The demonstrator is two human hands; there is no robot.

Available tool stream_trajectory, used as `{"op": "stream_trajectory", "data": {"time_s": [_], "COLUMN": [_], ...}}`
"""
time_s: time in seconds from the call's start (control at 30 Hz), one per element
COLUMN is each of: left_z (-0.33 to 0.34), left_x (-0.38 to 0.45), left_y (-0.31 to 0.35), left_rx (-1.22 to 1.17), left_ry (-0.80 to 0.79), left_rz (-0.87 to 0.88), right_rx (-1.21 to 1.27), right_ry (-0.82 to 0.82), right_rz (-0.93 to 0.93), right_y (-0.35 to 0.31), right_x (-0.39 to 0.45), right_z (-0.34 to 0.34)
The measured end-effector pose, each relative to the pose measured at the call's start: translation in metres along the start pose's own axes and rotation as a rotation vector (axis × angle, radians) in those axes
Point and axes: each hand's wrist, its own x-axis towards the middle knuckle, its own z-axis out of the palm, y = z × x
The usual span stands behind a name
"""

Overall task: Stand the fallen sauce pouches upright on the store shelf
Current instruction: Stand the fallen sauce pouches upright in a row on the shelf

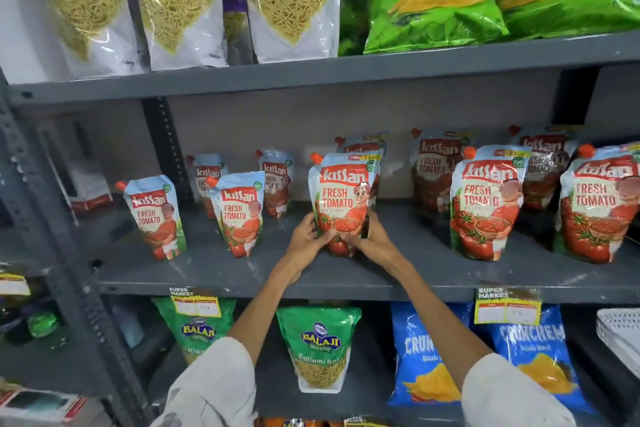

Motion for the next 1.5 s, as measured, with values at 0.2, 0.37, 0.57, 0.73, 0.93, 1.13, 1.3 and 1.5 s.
{"op": "stream_trajectory", "data": {"time_s": [0.2,0.37,0.57,0.73,0.93,1.13,1.3,1.5], "left_z": [0.013,0.052,0.072,0.067,0.024,-0.066,-0.161,-0.214], "left_x": [0.001,-0.002,-0.003,-0.017,-0.046,-0.062,-0.058,-0.03], "left_y": [-0.003,-0.002,0.001,0.004,0.0,0.001,-0.009,-0.012], "left_rx": [0.025,-0.002,-0.02,0.015,0.111,0.056,0.047,0.033], "left_ry": [0.065,0.026,0.047,0.058,0.117,0.331,0.429,0.255], "left_rz": [0.041,0.057,0.065,0.065,0.183,0.24,0.204,0.007], "right_rx": [-0.019,-0.075,-0.097,-0.2,-0.202,-0.154,-0.153,-0.087], "right_ry": [-0.033,0.018,0.046,0.277,0.583,0.318,0.108,0.01], "right_rz": [0.021,0.005,-0.027,-0.076,-0.251,-0.309,-0.22,-0.091], "right_y": [0.006,0.029,0.037,0.039,0.011,-0.025,-0.043,-0.044], "right_x": [-0.004,-0.013,-0.017,-0.026,-0.06,-0.046,-0.001,0.036], "right_z": [-0.012,-0.052,-0.065,-0.061,-0.026,0.07,0.162,0.216]}}
